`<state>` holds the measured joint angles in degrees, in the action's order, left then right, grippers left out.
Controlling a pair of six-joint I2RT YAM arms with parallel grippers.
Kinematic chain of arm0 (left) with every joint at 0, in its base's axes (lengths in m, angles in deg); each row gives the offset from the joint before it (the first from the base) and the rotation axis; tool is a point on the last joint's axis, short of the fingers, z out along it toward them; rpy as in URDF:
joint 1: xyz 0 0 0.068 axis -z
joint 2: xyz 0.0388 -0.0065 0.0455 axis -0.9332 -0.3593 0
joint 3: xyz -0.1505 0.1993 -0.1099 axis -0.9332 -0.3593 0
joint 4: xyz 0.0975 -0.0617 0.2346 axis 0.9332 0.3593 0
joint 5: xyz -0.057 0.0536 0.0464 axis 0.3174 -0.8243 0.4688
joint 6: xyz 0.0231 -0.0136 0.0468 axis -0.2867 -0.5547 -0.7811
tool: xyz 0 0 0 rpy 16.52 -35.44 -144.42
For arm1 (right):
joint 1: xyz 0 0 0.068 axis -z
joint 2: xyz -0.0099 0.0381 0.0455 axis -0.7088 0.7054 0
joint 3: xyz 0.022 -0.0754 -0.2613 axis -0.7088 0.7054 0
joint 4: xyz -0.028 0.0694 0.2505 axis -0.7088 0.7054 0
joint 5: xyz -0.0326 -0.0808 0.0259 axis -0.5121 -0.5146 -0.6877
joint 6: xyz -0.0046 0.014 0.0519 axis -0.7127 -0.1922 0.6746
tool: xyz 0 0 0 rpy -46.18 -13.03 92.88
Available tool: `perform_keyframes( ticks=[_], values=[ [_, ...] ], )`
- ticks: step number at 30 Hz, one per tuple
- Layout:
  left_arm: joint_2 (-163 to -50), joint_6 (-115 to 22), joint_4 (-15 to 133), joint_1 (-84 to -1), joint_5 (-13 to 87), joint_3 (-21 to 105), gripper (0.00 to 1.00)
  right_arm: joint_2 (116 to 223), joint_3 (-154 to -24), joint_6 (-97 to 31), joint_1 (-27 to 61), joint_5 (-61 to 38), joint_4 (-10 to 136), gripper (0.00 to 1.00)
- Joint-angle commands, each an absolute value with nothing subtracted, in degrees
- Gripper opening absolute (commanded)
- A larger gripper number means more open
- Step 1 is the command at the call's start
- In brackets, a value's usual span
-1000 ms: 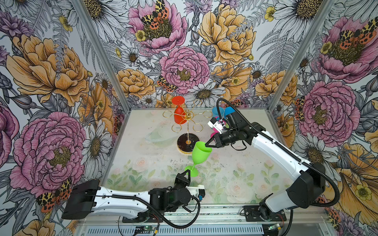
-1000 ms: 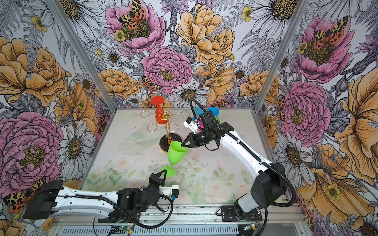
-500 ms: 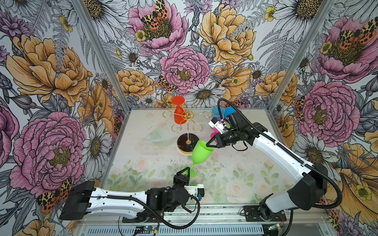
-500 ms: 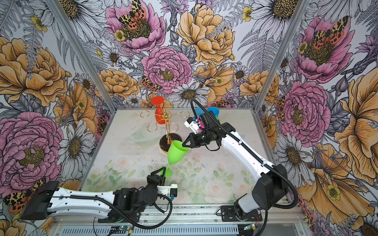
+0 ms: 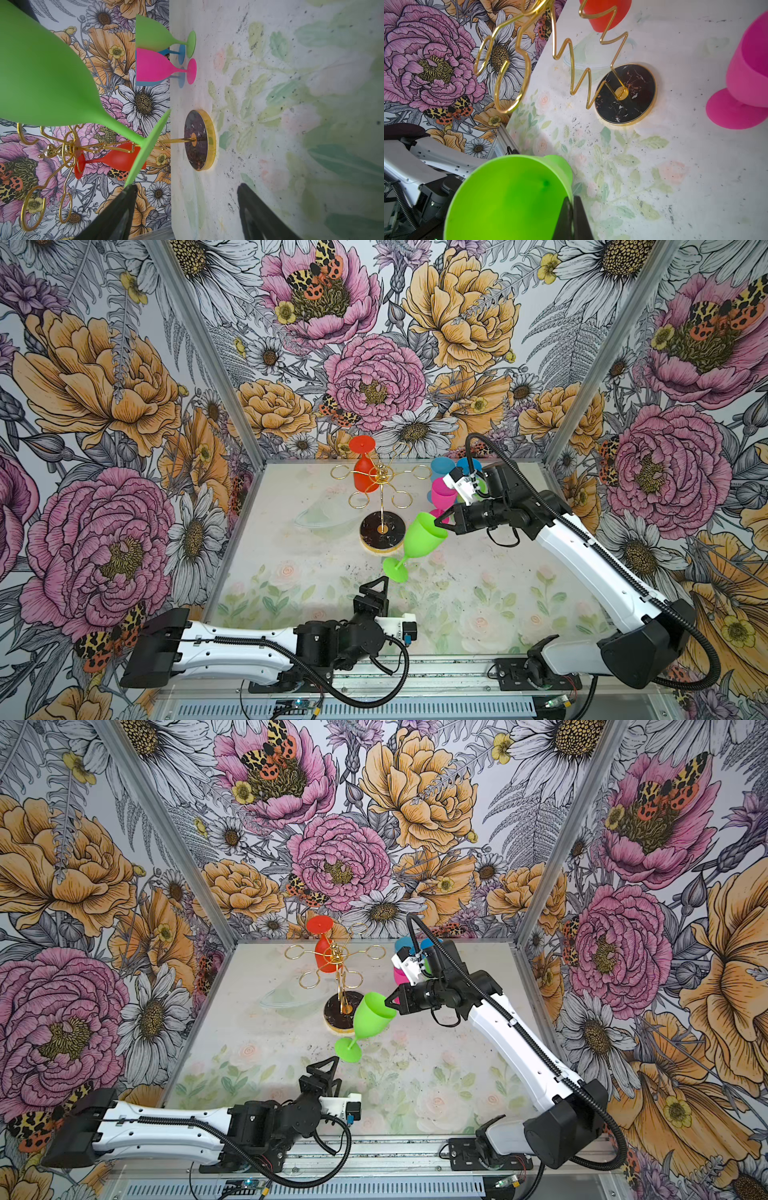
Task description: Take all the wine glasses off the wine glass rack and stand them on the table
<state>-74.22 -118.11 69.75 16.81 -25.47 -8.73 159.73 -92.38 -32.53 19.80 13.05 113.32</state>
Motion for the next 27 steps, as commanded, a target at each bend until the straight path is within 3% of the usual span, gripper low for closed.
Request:
perform_keyframes(
  ticks=[1, 14, 27],
  values=[
    [-71.48, -113.11, 70.58, 16.61, -22.28, -6.48, 0.81, 157.84, -94.38, -33.83, 20.64, 9.29, 111.37, 0.00],
    [-61.00, -92.27, 77.81, 7.54, -14.34, 4.78, 0.87, 158.63, -93.40, -35.82, 21.11, -6.21, 111.35, 0.00],
    [-59.14, -71.29, 85.04, -14.87, 3.27, 13.98, 0.93, 162.03, -91.61, -37.49, 21.13, -16.70, 110.85, 0.00]
  ],
)
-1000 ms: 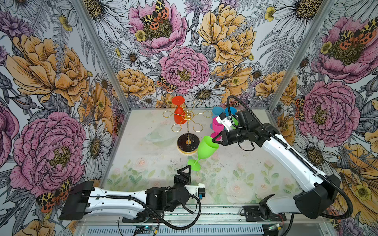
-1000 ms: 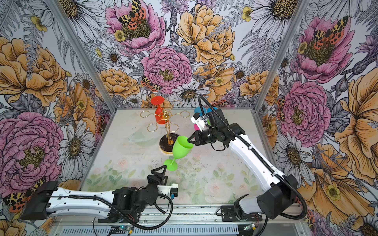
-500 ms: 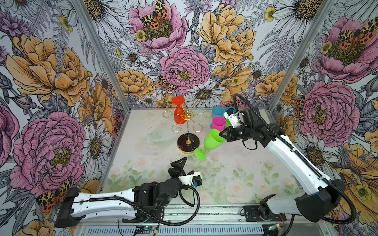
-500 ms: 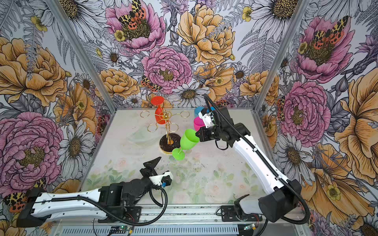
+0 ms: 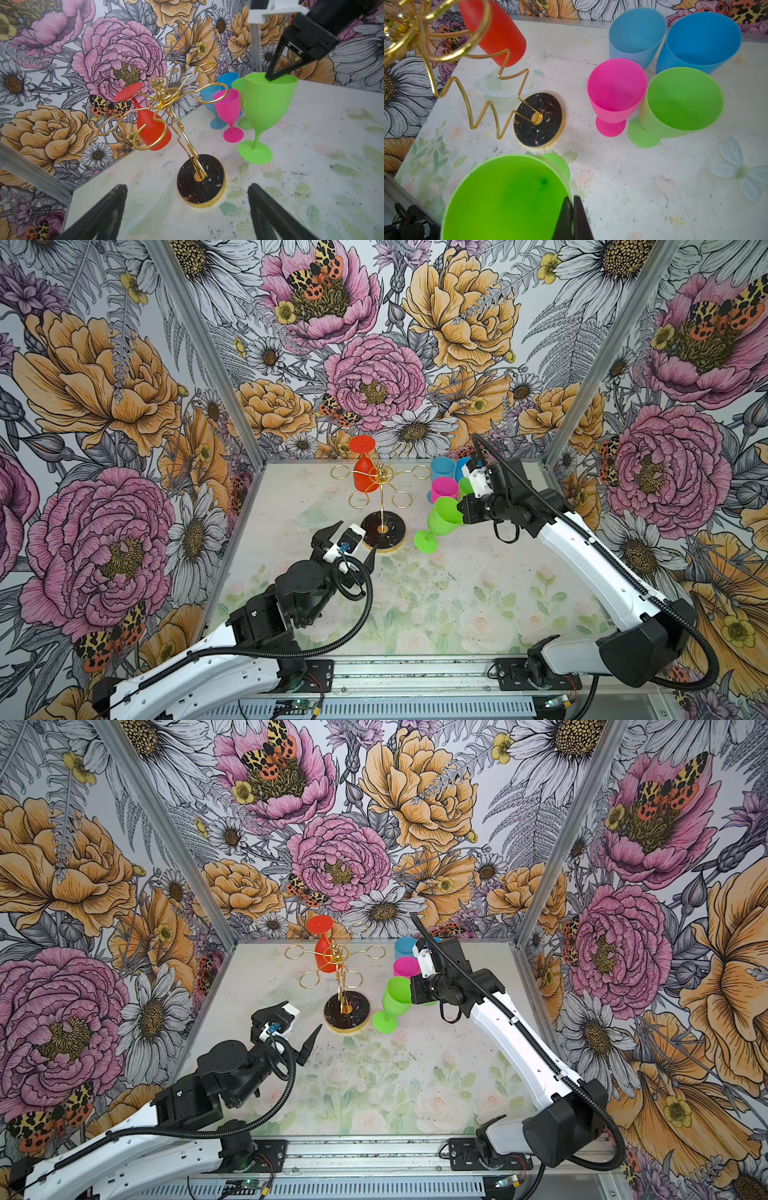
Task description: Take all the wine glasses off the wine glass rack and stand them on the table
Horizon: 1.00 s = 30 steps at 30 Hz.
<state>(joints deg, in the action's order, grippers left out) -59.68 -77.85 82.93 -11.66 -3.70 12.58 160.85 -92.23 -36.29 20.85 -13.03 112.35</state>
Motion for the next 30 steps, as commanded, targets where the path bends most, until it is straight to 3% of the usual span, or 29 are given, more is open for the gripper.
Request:
perform_keyframes(
  ticks=[1, 14, 30],
  values=[
    [-59.04, -70.71, 85.06, -16.23, 3.97, 14.12, 0.93, 162.31, -91.50, -37.59, 21.14, -17.32, 110.71, 0.00],
    [-60.33, -60.54, 85.02, -35.84, 12.91, 15.98, 0.93, 166.54, -90.07, -37.89, 20.98, -22.62, 108.21, 0.00],
    [-61.12, -55.58, 83.76, -50.89, 15.40, 15.23, 0.93, 171.22, -90.66, -38.19, 20.28, -27.46, 105.79, 0.00]
  ],
)
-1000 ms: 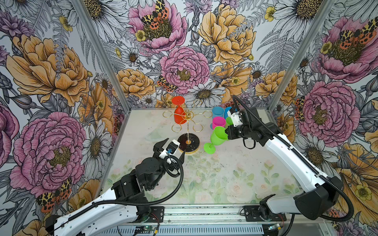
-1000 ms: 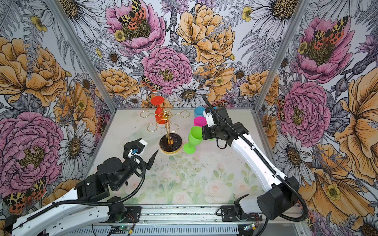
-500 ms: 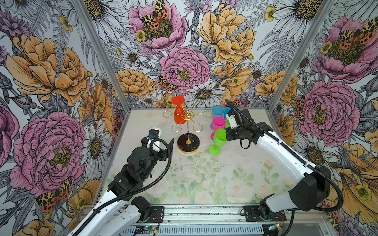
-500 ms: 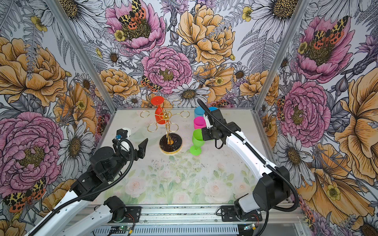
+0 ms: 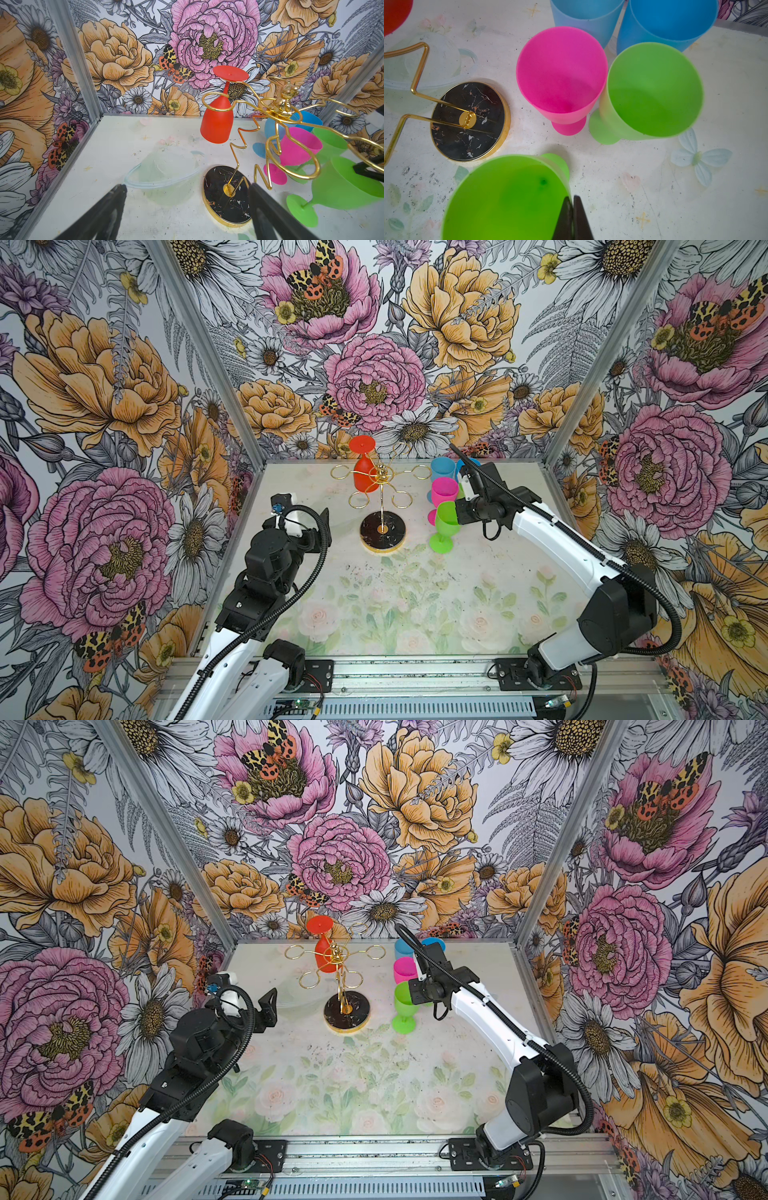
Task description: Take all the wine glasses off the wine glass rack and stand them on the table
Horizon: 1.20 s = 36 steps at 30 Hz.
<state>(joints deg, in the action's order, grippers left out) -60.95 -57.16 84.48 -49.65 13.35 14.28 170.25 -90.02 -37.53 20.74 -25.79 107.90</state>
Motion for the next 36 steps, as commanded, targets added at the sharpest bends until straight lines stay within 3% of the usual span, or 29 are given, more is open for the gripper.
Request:
perform_keyframes(
  ticks=[1, 36],
  values=[
    [-61.21, -55.55, 83.83, -51.25, 15.43, 15.13, 0.93, 171.56, -90.85, -38.15, 20.31, -27.58, 105.79, 0.00],
    [-60.87, -55.50, 83.31, -53.10, 18.11, 14.71, 0.93, 177.00, -94.11, -38.24, 19.83, -29.26, 105.66, 0.00]
  ],
)
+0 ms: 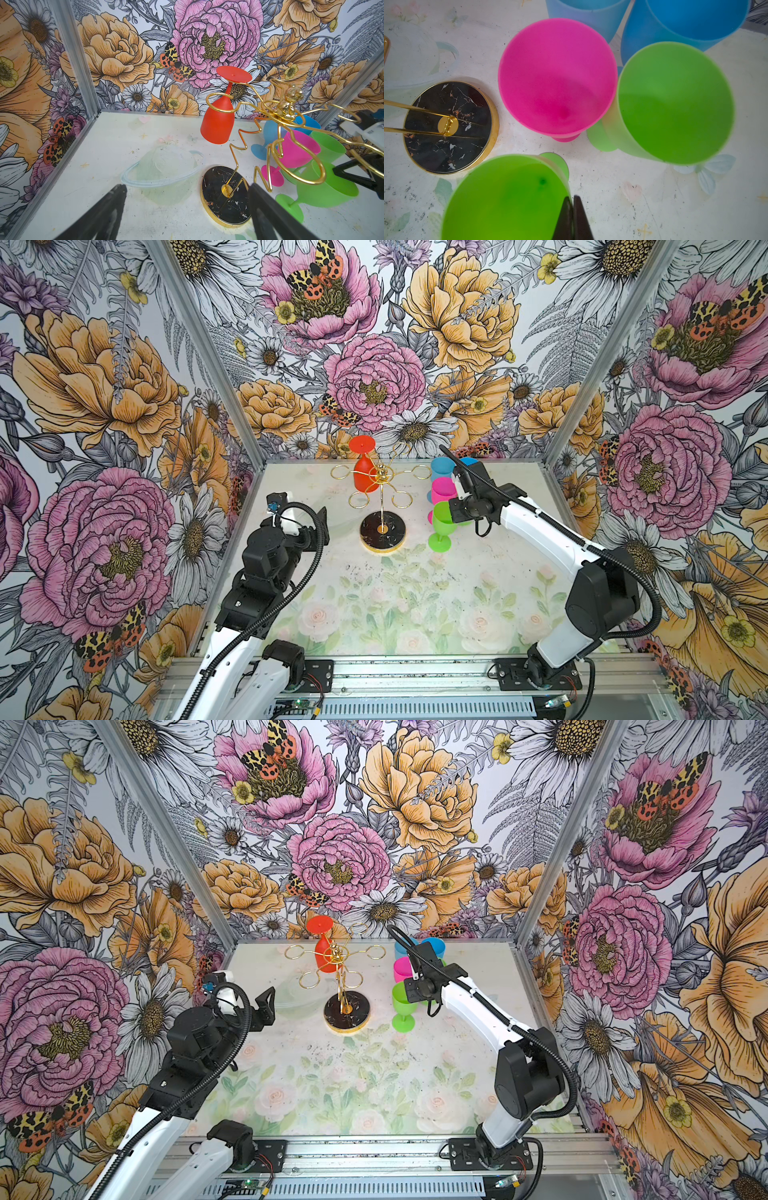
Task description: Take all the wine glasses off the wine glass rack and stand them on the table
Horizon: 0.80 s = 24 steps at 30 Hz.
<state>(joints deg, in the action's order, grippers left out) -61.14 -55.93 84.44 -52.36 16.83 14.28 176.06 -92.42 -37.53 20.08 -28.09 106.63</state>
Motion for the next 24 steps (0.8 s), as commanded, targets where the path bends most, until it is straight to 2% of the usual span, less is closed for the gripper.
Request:
perform_keyframes(
  ticks=[1, 19, 24],
  values=[
    [-60.90, -55.59, 83.31, -53.08, 18.06, 14.66, 0.93, 177.24, -94.18, -38.32, 19.80, -29.36, 105.69, 0.00],
    [-60.68, -55.73, 83.26, -53.56, 18.53, 14.56, 0.93, 177.94, -95.08, -37.90, 19.81, -29.87, 105.57, 0.00],
    [-60.65, -55.82, 83.30, -53.67, 18.66, 14.50, 0.93, 177.84, -95.25, -37.79, 19.76, -29.36, 105.62, 0.09]
  ],
)
